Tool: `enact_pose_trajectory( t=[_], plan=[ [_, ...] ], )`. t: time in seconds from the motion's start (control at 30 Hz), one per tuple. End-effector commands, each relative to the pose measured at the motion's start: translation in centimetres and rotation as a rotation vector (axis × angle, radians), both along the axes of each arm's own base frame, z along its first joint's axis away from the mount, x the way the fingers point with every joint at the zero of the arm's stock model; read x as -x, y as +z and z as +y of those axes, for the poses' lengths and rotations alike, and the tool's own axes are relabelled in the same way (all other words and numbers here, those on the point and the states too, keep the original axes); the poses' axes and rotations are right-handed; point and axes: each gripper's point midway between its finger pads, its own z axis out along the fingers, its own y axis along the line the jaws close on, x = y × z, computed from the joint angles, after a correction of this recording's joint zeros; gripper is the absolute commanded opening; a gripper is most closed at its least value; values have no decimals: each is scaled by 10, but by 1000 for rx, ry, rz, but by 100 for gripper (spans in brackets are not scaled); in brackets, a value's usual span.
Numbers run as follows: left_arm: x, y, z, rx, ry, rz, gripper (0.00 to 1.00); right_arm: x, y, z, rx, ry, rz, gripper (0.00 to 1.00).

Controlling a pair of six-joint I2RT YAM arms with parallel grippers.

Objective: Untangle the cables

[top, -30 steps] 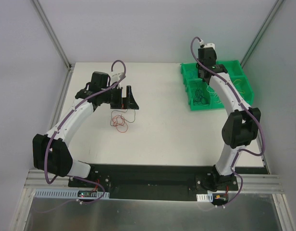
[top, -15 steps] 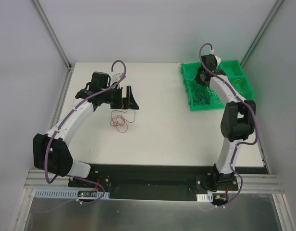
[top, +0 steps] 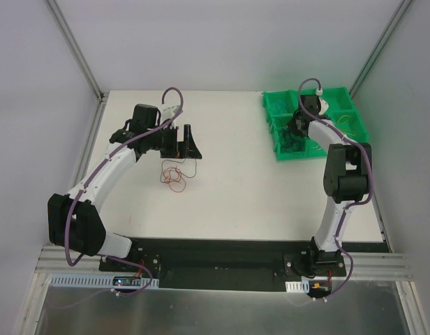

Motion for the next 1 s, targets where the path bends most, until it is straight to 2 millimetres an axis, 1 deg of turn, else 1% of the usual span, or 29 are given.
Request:
enact_pose_trajectory(
  t=[0.0,0.03,0.07,0.13,0.17,0.27,0.3,0.33,0.37,0.4,0.43,0.47,0.5,0.53,0.57,0.63,0.67,0.7,0.77,0.83,0.9,0.97],
  plan=[
    [-3,9,2,11,-3,-50,96,-17,30,3,143,133,-62,12],
    [-4,9,3,10,-2,-54,96,-17,36,2,175,159,-52,24],
    [-3,9,3,7,0,-51,96,-12,37,1,210,189,-26,32],
    [-4,10,4,3,5,-60,96,-5,45,-3,268,248,8,45],
    [-4,9,5,-1,9,-59,98,-1,51,-4,287,267,19,51],
    [-7,6,8,-21,27,-64,99,18,70,-6,348,322,54,62],
    [-8,5,10,-28,35,-64,99,23,79,-8,363,331,49,64],
    [-9,5,11,-35,43,-67,99,34,90,-8,371,335,41,66],
    [-11,3,13,-47,55,-65,99,42,94,-7,372,340,38,68],
    [-12,1,16,-63,74,-64,99,52,102,-4,371,344,21,69],
    [-16,-2,21,-87,103,-60,99,62,104,0,366,352,10,71],
    [-19,-8,27,-111,135,-41,99,73,106,8,355,367,-2,72],
    [-24,-14,35,-139,186,-20,99,82,109,19,337,390,-27,74],
    [-29,-22,43,-154,244,18,98,92,105,31,314,426,-39,75],
    [-33,-30,50,-152,287,65,98,103,106,48,283,474,-62,75],
    [-40,-49,64,-128,373,177,93,125,98,82,214,574,-81,76],
    [-43,-63,71,-113,417,251,90,137,94,97,180,619,-85,76],
    [-45,-70,78,-93,460,301,89,149,88,112,143,652,-80,76],
    [-44,-94,85,-74,503,417,88,171,81,140,73,718,-85,76],
    [-43,-110,89,-89,522,470,88,191,75,164,24,781,-100,76],
    [-40,-123,93,-119,553,509,88,204,69,177,7,814,-104,76],
    [-37,-133,97,-149,573,527,86,214,63,183,-4,838,-94,76]
  ],
)
